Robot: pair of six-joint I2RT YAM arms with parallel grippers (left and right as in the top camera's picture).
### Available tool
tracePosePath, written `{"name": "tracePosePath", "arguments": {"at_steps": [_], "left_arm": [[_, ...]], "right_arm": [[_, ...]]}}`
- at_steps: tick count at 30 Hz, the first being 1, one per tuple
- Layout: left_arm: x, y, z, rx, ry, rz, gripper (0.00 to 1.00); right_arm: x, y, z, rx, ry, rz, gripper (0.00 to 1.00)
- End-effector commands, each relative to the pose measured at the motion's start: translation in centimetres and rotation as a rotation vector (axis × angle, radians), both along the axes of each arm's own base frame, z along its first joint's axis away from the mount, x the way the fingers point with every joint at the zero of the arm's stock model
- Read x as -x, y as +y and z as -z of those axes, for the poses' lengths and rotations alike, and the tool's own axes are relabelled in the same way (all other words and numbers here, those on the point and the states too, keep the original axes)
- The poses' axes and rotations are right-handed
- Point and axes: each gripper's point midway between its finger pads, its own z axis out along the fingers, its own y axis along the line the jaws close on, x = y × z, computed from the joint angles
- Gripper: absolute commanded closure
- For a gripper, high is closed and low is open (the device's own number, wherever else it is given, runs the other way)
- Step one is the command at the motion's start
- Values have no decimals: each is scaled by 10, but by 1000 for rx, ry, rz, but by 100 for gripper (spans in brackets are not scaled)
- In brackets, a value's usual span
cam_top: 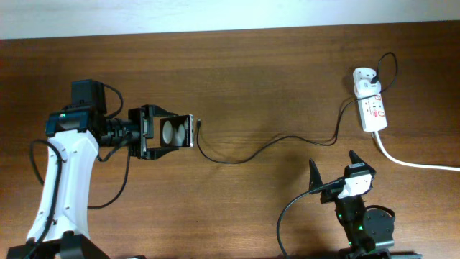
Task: Plug charger to phone and switch on socket
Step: 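Hold the phone upright near the cable tip with the left gripper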
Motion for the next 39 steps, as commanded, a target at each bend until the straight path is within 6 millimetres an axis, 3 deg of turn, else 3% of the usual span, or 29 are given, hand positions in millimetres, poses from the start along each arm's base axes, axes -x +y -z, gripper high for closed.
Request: {"name": "tracePosePath", "arguments": {"at_steps": [1, 39], "left_arm": [[5, -9, -21, 81, -37, 16, 95], [5, -9, -21, 80, -36, 16, 91]], "right_arm": [[0, 0, 2, 6, 0, -3, 1], [0, 0, 1, 6, -1, -3, 1]]}}
